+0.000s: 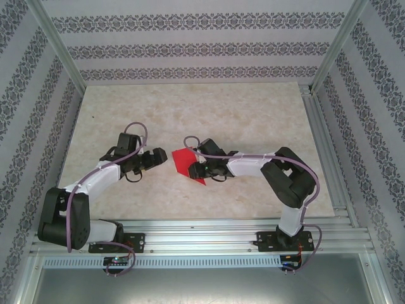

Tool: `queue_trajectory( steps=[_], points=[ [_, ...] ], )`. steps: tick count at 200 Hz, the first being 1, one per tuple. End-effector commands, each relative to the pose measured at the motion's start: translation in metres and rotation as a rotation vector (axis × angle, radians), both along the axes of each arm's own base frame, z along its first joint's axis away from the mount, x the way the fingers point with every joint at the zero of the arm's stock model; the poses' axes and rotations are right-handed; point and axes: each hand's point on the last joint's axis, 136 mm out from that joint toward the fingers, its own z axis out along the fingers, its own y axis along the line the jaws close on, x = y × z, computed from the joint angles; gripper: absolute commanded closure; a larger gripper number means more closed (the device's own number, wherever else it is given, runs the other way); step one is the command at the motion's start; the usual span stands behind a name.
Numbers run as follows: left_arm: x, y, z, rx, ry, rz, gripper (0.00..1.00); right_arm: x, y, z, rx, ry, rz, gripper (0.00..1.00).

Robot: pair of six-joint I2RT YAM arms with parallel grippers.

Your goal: Fold a paper plane with a square sheet of paper (pick it up from the middle)

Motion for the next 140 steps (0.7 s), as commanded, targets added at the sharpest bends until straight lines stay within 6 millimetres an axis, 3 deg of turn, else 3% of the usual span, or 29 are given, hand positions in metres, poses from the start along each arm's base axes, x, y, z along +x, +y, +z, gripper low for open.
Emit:
queue_trajectory(
  steps=[1,29,53,105,119,140],
  points=[
    [-0.004,-0.028,-0.001,-0.057,-0.016,-0.06,0.05,-0.017,-0.013,-0.016,-0.022,0.027,0.051,0.63],
    [-0.014,-0.058,-0.01,-0.082,0.011,-0.108,0.07,-0.014,-0.016,-0.018,-0.046,-0.014,0.072,0.61],
    [-0.015,-0.07,-0.017,-0.093,0.024,-0.107,0.1,-0.012,-0.013,-0.011,-0.013,-0.034,0.075,0.61],
    [-0.011,-0.065,-0.025,-0.052,0.025,-0.064,0.17,0.013,0.001,0.066,0.144,-0.151,-0.037,0.65],
    [-0.01,-0.063,-0.026,-0.04,0.028,-0.054,0.19,0.02,-0.002,0.071,0.137,-0.157,-0.068,0.72],
    [-0.011,-0.063,-0.027,-0.039,0.029,-0.057,0.22,0.026,-0.007,0.062,0.099,-0.132,-0.097,0.78]
  ],
)
